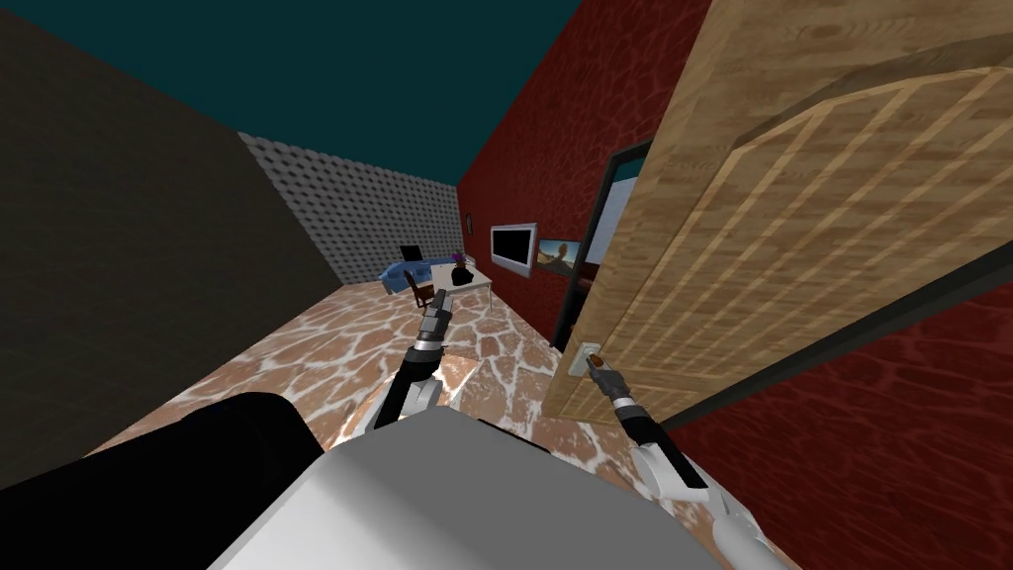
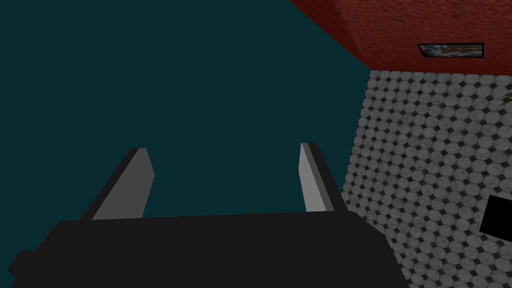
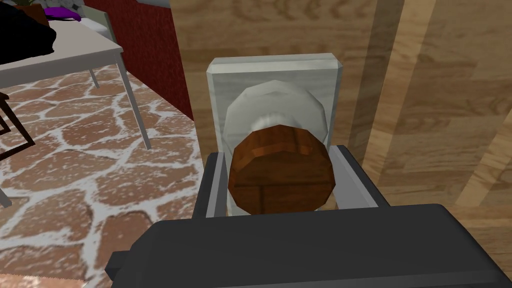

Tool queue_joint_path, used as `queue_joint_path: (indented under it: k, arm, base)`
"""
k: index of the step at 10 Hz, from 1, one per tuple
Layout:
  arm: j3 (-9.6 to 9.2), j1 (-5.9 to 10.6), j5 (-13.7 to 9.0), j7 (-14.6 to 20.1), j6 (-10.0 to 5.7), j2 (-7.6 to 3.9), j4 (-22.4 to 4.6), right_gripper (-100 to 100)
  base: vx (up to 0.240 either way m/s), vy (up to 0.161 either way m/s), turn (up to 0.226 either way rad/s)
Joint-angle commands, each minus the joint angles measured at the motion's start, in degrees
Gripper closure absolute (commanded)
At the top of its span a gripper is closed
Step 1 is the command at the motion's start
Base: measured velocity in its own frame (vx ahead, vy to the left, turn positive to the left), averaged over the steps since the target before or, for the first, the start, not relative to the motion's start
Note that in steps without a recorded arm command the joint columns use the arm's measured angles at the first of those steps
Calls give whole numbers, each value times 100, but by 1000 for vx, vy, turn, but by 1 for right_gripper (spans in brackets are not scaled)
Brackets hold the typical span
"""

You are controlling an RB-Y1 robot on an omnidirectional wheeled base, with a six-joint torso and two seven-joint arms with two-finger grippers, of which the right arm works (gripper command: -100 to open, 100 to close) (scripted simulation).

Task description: Pull the door open

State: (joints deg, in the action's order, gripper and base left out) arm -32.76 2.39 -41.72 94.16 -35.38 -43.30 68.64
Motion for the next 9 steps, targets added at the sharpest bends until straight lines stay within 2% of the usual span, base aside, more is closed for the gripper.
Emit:
queue_joint_path:
  k: [1, 2, 4, 6, 7, 8, 9]
  arm:
    - [-142, -34, 59, 153, -150, -133, 27, 100]
    - [-182, -45, 76, 197, -193, -177, 40, 100]
    - [-328, -83, 138, 357, -350, -336, 85, 100]
    - [-403, -103, 170, 439, -431, -418, 108, 100]
    - [-390, -87, 165, 407, -390, -376, 89, 100]
    - [-485, -111, 205, 505, -506, -463, 78, 100]
    - [-508, -115, 216, 533, -542, -490, 75, 100]
  base:
    - [-161, -125, 108]
    - [-141, -111, 81]
    - [-158, -107, 96]
    - [-158, -95, 57]
    - [-73, -42, 23]
    - [-145, -80, 127]
    - [-177, -112, 141]
